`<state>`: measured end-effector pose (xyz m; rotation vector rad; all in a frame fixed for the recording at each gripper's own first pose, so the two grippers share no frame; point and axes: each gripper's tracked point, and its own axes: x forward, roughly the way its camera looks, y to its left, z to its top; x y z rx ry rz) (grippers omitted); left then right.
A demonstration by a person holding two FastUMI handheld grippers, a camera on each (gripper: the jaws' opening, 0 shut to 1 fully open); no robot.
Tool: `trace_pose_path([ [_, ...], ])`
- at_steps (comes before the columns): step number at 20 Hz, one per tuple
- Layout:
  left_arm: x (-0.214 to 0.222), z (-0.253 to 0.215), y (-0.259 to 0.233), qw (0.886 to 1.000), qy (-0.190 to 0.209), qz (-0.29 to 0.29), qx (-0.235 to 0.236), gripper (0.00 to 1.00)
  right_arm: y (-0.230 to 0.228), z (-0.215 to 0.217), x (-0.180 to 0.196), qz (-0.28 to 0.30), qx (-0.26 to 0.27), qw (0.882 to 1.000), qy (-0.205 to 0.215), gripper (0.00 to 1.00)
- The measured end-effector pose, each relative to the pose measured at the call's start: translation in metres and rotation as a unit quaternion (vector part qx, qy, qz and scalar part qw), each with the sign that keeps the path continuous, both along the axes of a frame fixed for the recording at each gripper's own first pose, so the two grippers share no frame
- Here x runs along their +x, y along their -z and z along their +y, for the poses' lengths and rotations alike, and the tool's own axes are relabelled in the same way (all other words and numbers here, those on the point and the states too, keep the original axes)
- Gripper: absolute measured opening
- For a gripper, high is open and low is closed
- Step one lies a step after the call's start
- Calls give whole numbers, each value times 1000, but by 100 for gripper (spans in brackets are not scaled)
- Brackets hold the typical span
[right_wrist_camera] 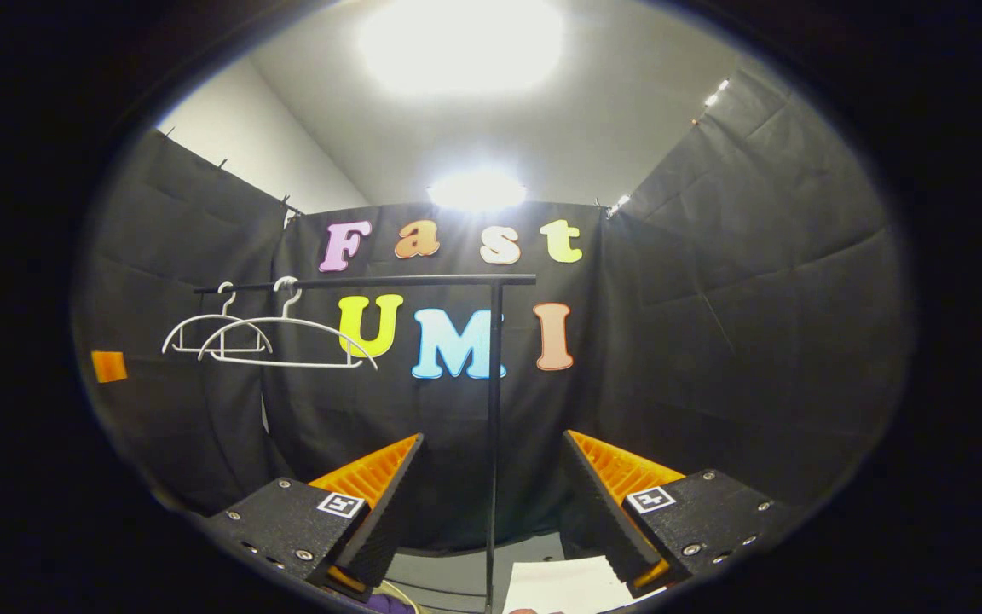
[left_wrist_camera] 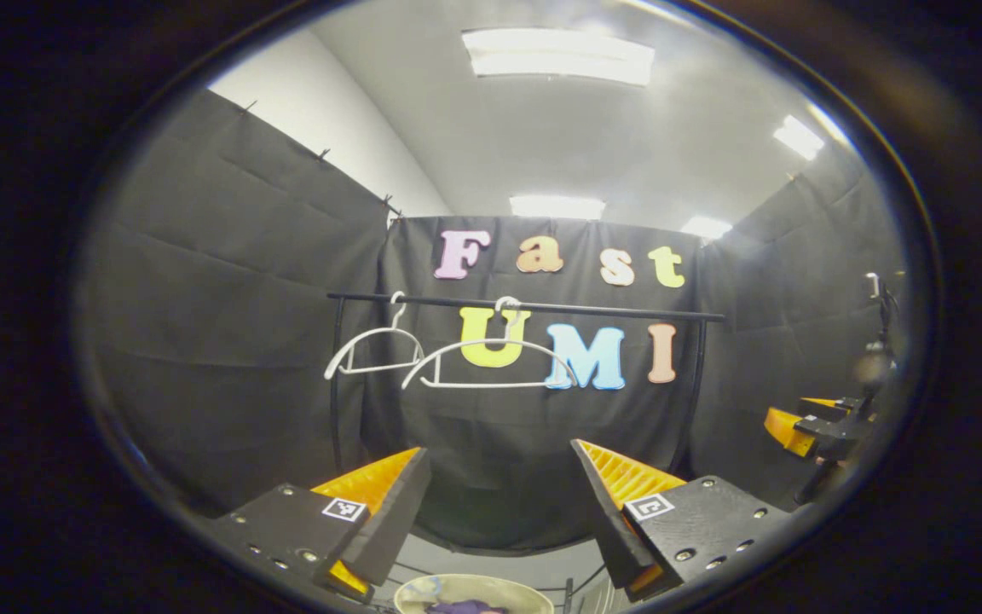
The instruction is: Grasp the clothes on the hanger with both hands and then place them into the laundry hamper below.
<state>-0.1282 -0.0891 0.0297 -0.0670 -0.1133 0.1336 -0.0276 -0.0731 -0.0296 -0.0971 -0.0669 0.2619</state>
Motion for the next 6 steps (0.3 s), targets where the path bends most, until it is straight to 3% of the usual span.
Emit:
trace_pose_path([
  [1,-4,8,3,1000,-4,1,5,94,1,5,-3,-2,2,1000,4,92],
  [4,-11,36,15,1000,-13,9,13,98,13,19,-20,11,5,1000,11,95],
  [6,-14,48,19,1000,-6,5,14,89,16,31,-26,13,7,1000,14,95],
])
